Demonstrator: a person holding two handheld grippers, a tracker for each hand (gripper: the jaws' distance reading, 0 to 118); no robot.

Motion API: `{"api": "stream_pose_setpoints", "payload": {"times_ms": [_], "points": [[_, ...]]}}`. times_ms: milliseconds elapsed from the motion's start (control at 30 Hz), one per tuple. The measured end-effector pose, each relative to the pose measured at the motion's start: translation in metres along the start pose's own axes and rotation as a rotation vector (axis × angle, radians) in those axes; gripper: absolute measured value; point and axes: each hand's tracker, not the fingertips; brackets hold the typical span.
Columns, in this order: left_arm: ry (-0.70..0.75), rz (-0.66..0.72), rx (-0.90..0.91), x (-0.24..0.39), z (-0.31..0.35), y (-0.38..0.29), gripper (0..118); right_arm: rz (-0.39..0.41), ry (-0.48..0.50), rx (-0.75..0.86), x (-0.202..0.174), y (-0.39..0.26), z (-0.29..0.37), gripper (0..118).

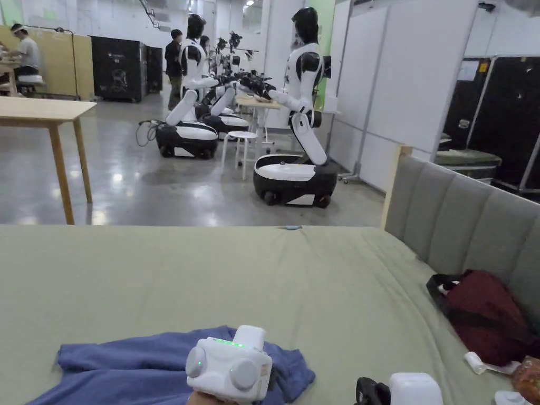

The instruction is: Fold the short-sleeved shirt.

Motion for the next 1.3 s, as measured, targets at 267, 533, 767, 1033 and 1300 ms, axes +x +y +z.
{"api": "stream_pose_setpoints", "payload": {"times_ms": [267, 533, 767, 1033, 1300], "points": [[0.025, -0.052, 0.422, -0.024, 0.165, -0.027, 114, -0.013, 0.048, 0.047, -0.021, 0.010, 0.001, 1], [0.342, -0.092, 0.612, -0.089, 0.351, -0.138, 117, 0.003, 0.186, 0.153, -0.094, 0.018, 0.011, 1], [0.375, 0.043, 0.418, -0.171, 0.365, -0.183, 0, 0.000, 0.246, 0.111, -0.144, 0.007, 0.006, 1], [0.453, 0.198, 0.282, -0.270, 0.310, -0.200, 0, 0.097, 0.253, 0.063, -0.166, -0.004, -0.002, 1], [0.468, 0.211, 0.098, -0.360, 0.229, -0.149, 89, 0.108, 0.225, -0.003, -0.159, -0.008, -0.032, 1]]}}
